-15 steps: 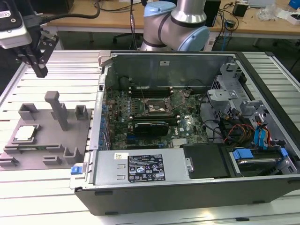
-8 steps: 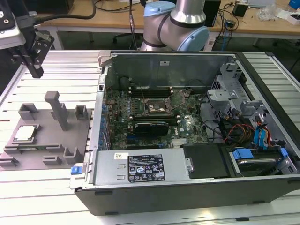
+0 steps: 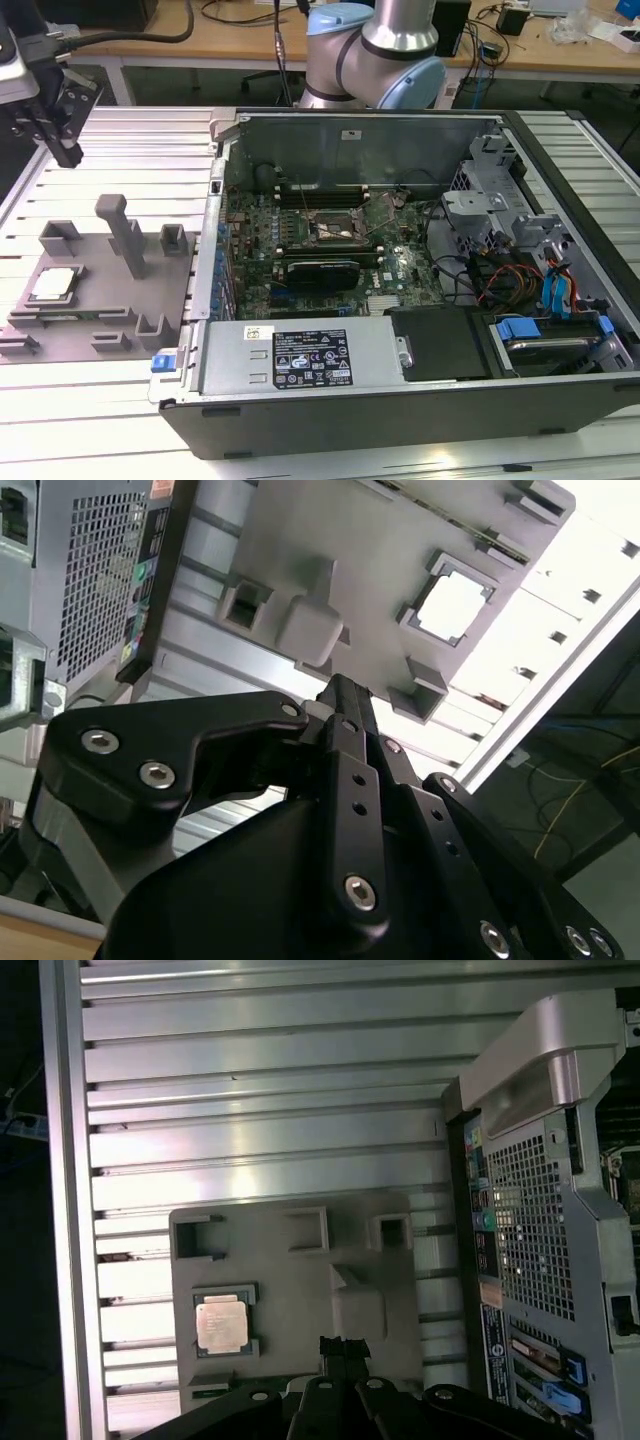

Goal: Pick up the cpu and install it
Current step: 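Reach for the cpu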

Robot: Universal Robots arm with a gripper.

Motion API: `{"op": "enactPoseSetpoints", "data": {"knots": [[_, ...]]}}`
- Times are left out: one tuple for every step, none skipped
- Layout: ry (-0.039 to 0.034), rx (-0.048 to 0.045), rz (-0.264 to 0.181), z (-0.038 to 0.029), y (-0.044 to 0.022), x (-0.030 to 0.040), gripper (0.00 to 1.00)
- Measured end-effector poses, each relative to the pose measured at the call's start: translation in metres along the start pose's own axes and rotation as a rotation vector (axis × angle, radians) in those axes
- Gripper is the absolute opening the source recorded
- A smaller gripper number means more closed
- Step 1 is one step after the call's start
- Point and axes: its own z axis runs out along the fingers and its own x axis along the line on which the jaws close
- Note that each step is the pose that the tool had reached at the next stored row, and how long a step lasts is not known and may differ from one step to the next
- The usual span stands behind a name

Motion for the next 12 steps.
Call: {"op": "enactPoseSetpoints", "data": {"knots": [[0.0001,0.0000,0.000,0.0002,-0.0001,0.0014,0.11],[0.0000,0.0000,0.000,0.0005,-0.0003,0.0031,0.11],[0.0000,0.0000,0.000,0.0010,-0.0004,0.0047,0.11],[0.0000,0.0000,0.000,0.0014,-0.0006,0.0065,0.11],[0.0001,0.0001,0.000,0.0017,-0.0008,0.0084,0.11],[0.0001,0.0000,0.000,0.0021,-0.0009,0.0102,0.11],[0.0000,0.0000,0.000,0.0027,-0.0013,0.0137,0.11],[0.0000,0.0000,0.000,0.0032,-0.0015,0.0167,0.11],[0.0000,0.0001,0.000,0.0040,-0.0019,0.0209,0.11],[0.0000,0.0000,0.000,0.0046,-0.0022,0.0235,0.11],[0.0000,0.0000,0.000,0.0049,-0.0023,0.0252,0.11],[0.0000,0.0000,0.000,0.0059,-0.0027,0.0299,0.11]]}}
